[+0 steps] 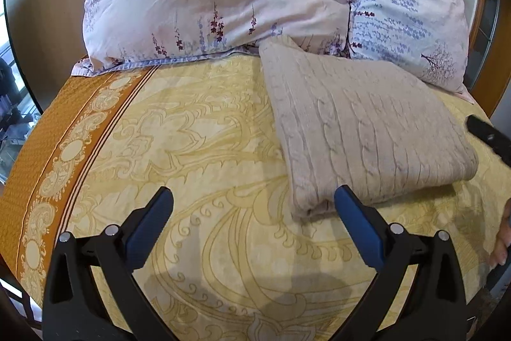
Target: Fold small clothes
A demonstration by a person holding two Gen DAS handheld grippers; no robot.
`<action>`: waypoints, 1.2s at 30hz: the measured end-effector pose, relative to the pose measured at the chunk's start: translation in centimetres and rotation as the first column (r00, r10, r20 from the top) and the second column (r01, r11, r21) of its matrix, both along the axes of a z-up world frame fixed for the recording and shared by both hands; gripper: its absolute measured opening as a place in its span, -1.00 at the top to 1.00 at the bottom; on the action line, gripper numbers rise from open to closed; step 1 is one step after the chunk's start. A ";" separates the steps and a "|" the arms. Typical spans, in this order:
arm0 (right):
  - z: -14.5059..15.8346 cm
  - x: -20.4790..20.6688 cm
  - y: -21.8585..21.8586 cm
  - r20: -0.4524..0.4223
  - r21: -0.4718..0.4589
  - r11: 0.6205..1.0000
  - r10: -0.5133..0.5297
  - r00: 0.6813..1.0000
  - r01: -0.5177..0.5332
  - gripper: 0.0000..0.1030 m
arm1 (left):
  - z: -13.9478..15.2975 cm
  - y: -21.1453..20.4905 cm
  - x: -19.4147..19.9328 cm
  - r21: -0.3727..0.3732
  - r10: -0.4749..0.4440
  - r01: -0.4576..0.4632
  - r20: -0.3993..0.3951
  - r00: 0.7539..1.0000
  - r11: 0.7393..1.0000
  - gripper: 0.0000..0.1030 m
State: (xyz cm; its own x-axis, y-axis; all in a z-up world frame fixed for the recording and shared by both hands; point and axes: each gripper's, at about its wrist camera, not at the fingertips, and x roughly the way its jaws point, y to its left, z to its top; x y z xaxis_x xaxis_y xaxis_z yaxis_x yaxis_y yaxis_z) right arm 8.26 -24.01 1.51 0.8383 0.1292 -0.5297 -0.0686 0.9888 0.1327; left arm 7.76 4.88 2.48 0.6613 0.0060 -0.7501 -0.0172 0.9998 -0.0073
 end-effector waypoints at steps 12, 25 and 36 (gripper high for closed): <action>-1.9 -2.8 0.4 -0.101 0.089 0.996 -0.022 0.995 0.031 -0.97 | -1.1 -1.6 -1.0 0.037 -0.044 0.045 -0.040 0.998 0.998 -0.96; -5.0 -2.4 5.1 -0.245 -0.091 0.996 -0.034 0.969 0.012 -0.97 | -2.4 -3.6 -0.9 0.061 -0.074 0.081 -0.112 0.991 0.995 -0.96; -5.6 -2.2 5.5 -0.287 -0.133 0.991 -0.028 0.958 -0.010 -0.97 | -2.8 -3.2 -0.6 0.022 -0.064 0.068 -0.141 0.988 0.997 -0.97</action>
